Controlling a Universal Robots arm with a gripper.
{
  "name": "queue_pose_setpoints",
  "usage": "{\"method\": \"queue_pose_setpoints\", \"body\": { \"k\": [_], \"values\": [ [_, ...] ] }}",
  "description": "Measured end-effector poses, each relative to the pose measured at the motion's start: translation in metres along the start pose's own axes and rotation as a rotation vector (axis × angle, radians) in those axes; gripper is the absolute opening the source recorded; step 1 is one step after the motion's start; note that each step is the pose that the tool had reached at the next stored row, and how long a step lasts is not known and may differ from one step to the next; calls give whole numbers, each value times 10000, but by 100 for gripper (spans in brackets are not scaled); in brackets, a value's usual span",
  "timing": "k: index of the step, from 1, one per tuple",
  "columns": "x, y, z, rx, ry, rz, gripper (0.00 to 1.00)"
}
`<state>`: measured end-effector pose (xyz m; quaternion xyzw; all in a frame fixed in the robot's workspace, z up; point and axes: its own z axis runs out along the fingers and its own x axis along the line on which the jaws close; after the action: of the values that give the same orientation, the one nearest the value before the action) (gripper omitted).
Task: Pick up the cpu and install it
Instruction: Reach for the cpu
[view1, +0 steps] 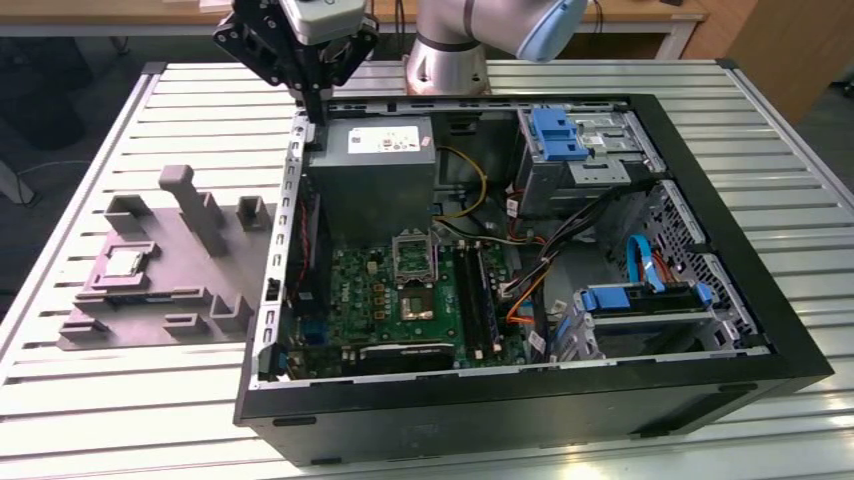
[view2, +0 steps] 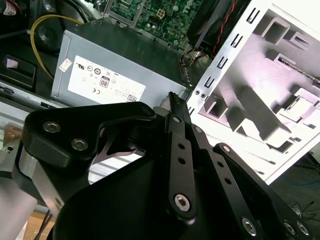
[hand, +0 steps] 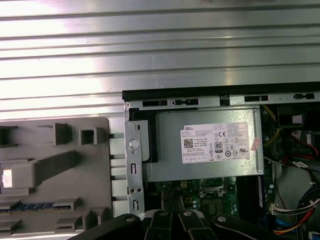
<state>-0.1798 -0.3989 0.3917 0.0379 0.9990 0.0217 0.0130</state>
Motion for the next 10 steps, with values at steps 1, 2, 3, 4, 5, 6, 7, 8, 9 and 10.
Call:
{"method": "queue_pose_setpoints", "body": {
  "k": [1,2,3,4,5,6,7,8,9,10],
  "values": [
    [2,0,0,0,0,0,11],
    [4,0,0,-1,-1,0,11],
    [7,-1,0,-1,0,1,11],
    [9,-1,0,0,0,0,11],
    [12,-1,0,0,0,0,11],
    [15,-1,0,0,-1,0,11],
    [19,-1,0,-1,-1,0,11],
    [23,-2,0,0,0,0,11],
    [30,-3,-1,0,0,0,11],
    [37,-3,-1,0,0,0,11]
  ]
}}
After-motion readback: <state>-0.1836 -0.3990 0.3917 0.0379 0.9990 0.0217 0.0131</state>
